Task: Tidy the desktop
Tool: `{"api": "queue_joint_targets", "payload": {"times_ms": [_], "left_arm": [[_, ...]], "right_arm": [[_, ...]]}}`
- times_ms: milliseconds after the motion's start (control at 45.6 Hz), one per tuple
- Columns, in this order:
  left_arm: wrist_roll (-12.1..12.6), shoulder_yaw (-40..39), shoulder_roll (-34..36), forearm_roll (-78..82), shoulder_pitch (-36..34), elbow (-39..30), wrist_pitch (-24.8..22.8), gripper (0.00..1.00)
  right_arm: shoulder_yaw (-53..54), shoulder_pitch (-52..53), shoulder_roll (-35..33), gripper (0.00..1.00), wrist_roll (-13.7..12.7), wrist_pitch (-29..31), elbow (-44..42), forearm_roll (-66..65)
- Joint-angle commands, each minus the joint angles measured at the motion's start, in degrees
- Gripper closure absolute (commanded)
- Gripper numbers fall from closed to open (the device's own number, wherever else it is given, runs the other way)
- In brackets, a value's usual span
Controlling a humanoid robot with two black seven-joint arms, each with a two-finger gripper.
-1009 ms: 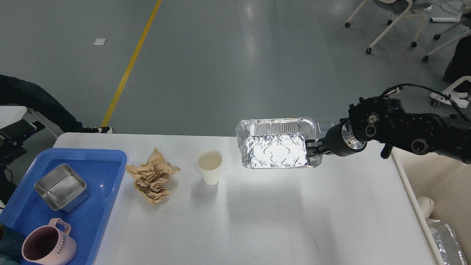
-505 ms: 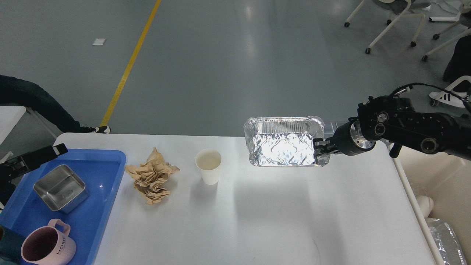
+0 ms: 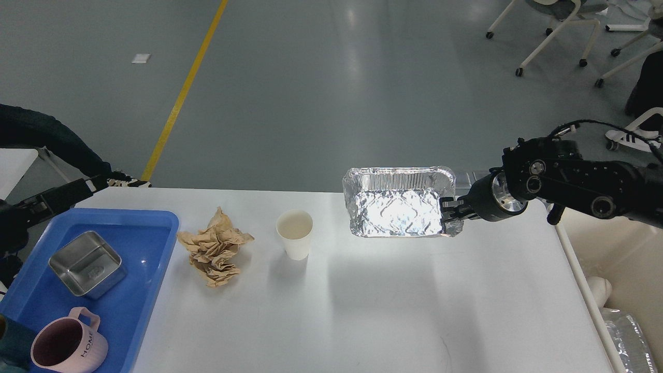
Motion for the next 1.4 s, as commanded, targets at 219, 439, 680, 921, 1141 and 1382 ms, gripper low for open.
{"api": "queue_joint_targets", "payload": {"times_ms": [219,439,680,921,1141,1382], "left_arm": [[3.5,17.0,-17.2,3.6,-19.7,13.4,-2.5,0.03],[3.4,31.7,-26.7,8.4,-29.9,19.5,-1.0,0.03],[6.4,32.7,-40.3,17.7,-31.2,26.9,-0.1,0.03],[12.0,33.9,-44.8,17.9,-31.1,31.8,0.0,0.08],[11.0,33.9,-48.7,18.2,-31.2,35.6,0.2,0.22],[10.9,33.9,-50.1,18.1,-31.3,35.6,0.9,0.23]], "right_arm": [[0.5,-0.7,0.4,1.00,0.0,-0.1,-0.1,0.0],[1.1,-1.5,0.1,1.00,0.0,-0.1,0.1,0.0],[1.3,-1.9,0.0,1.00,0.0,-0.3,0.0,0.0],[1.7,-2.6,-0.6,1.00,0.0,-0.3,0.1,0.0],[1.9,-2.7,-0.6,1.00,0.1,-0.3,0.1,0.0],[2.2,-2.7,-1.6,1.00,0.1,-0.2,0.2,0.0]]}}
